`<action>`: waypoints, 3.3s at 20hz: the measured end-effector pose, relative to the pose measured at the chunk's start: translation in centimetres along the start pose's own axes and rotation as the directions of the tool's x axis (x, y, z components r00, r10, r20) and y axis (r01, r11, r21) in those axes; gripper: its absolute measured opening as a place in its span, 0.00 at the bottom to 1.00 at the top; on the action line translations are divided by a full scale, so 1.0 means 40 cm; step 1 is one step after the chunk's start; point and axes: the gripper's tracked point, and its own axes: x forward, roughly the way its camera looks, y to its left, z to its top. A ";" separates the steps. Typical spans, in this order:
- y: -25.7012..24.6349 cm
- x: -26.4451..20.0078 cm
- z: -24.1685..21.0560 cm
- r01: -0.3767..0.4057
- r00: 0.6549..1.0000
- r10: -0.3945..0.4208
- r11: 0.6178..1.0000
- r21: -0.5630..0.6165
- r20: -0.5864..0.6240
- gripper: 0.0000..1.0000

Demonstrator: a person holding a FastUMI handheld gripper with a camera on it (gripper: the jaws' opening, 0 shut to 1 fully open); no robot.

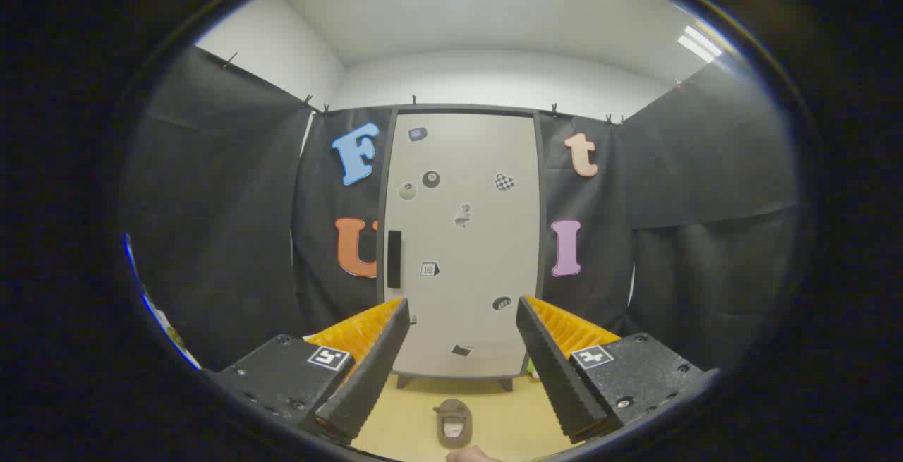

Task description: Open the shoe cabinet door, grab the shoes and put them into the shoe cabinet, then close the shoe cabinet door.

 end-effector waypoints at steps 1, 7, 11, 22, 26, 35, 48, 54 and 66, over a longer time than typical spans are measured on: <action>-0.006 0.010 0.000 0.000 1.000 0.000 1.000 -0.006 -0.002 0.99; 0.012 0.033 -0.023 -0.010 1.000 0.010 1.000 0.003 -0.015 0.99; 0.013 0.065 -0.031 -0.012 1.000 0.012 1.000 0.024 -0.010 0.99; 0.114 0.283 -0.014 -0.090 0.996 0.090 0.995 0.043 -0.014 0.99; 0.217 0.416 0.013 -0.127 0.992 0.127 0.991 0.034 0.009 0.99; 0.392 0.699 -0.040 -0.185 0.981 0.188 0.981 0.062 -0.045 0.99; 0.357 0.881 -0.082 -0.148 0.983 0.144 0.989 -0.025 -0.117 0.41; 0.348 0.857 -0.093 -0.177 0.973 0.194 0.975 0.132 -0.124 0.32; 0.287 0.621 -0.078 -0.313 0.935 0.323 0.946 0.086 -0.149 0.29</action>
